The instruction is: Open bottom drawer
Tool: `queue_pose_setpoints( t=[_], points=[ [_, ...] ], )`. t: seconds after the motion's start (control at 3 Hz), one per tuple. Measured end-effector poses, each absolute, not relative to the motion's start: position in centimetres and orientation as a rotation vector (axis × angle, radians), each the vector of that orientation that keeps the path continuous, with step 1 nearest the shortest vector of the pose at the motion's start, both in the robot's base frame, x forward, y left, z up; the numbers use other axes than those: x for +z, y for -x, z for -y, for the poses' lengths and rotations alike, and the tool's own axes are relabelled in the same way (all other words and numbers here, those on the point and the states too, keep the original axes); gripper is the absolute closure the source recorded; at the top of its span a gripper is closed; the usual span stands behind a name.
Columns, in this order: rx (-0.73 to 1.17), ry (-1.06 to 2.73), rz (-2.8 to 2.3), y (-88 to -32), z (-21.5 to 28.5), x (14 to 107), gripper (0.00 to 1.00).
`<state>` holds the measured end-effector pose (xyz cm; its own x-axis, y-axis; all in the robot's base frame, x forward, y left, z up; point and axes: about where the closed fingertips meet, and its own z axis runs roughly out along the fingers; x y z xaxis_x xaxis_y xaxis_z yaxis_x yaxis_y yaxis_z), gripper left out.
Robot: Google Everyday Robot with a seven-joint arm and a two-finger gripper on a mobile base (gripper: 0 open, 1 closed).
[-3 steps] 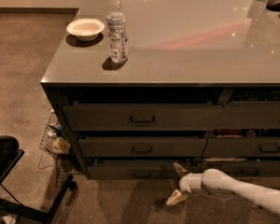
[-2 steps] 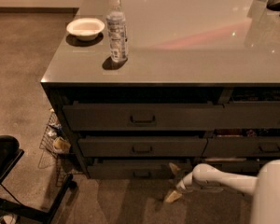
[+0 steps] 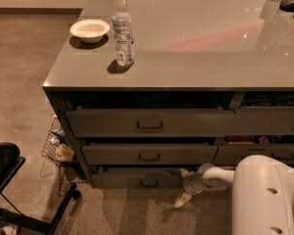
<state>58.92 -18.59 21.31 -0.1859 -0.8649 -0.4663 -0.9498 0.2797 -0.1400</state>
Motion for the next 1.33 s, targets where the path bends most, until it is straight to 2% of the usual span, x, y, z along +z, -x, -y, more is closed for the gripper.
queue_pose_setpoints(
  t=[0.33,0.67,1.0,1.33],
  points=[
    [0.234,1.632,-2.123,-59.5,19.5,20.5,0.0],
    [0.243,1.662,-2.116,-59.3,18.9,19.9,0.18],
    [0.296,1.709,-2.119,-58.1,17.4,18.3,0.49],
    [0.321,1.721,-2.125,-57.4,17.0,17.6,0.72]
  ],
)
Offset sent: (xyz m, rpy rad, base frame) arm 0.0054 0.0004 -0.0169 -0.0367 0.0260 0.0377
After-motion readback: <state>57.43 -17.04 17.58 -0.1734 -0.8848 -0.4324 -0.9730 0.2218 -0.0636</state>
